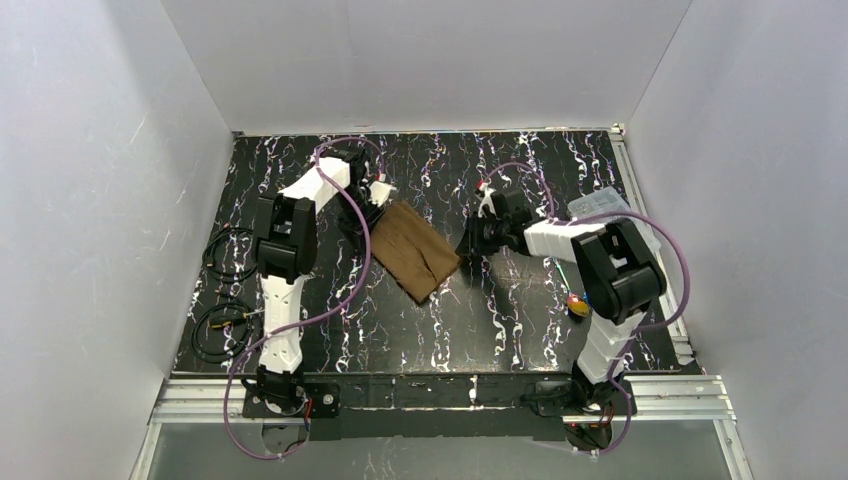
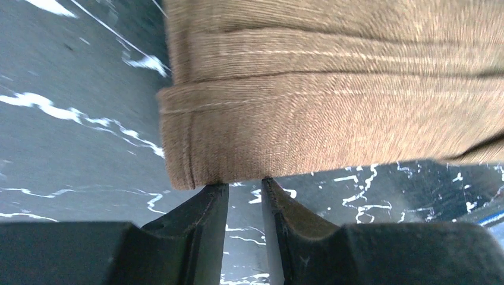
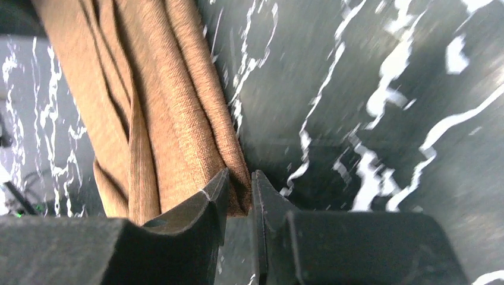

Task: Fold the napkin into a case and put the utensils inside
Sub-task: Rotate the 2/3-rectangle-folded napkin at the center of the board.

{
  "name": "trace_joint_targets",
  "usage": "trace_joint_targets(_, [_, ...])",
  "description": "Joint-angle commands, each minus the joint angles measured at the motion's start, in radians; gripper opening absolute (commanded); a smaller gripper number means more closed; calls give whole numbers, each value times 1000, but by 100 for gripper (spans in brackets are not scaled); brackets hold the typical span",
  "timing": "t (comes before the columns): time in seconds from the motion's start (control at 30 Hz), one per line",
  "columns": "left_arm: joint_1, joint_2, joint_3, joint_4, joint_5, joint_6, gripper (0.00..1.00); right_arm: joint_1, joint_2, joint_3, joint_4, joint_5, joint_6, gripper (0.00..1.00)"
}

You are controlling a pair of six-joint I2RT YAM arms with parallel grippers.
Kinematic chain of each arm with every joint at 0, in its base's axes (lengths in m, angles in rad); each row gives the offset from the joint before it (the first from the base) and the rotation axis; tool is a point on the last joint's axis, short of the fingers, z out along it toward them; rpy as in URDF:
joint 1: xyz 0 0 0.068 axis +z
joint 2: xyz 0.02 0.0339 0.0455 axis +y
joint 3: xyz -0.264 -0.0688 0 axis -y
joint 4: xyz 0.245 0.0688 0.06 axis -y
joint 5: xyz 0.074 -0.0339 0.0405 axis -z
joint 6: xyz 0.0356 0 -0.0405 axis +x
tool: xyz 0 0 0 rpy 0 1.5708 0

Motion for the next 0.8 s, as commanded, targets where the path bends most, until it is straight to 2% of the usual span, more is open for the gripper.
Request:
trace_joint_targets(0.0, [-9,73,101,23,-38,2,26,53,-70,-145,5,-1,62,29])
trace_joint_targets(0.27, [-73,196,321,-28,-50,3,27,221,-197,-342,118,40,208,29])
trace_joint_targets(0.47, [-130,281,501,-87,-20,15,27,367,-175,-372,235,63,305,30])
trace_joint_targets(0.6, [-152,270,549,-117,50,40,28,379,-157,-352,267,21,305,31])
trace_joint_targets(0.77, [-153,151,491,-142,79,65,33,312,-262,-300,132,-20,222,33])
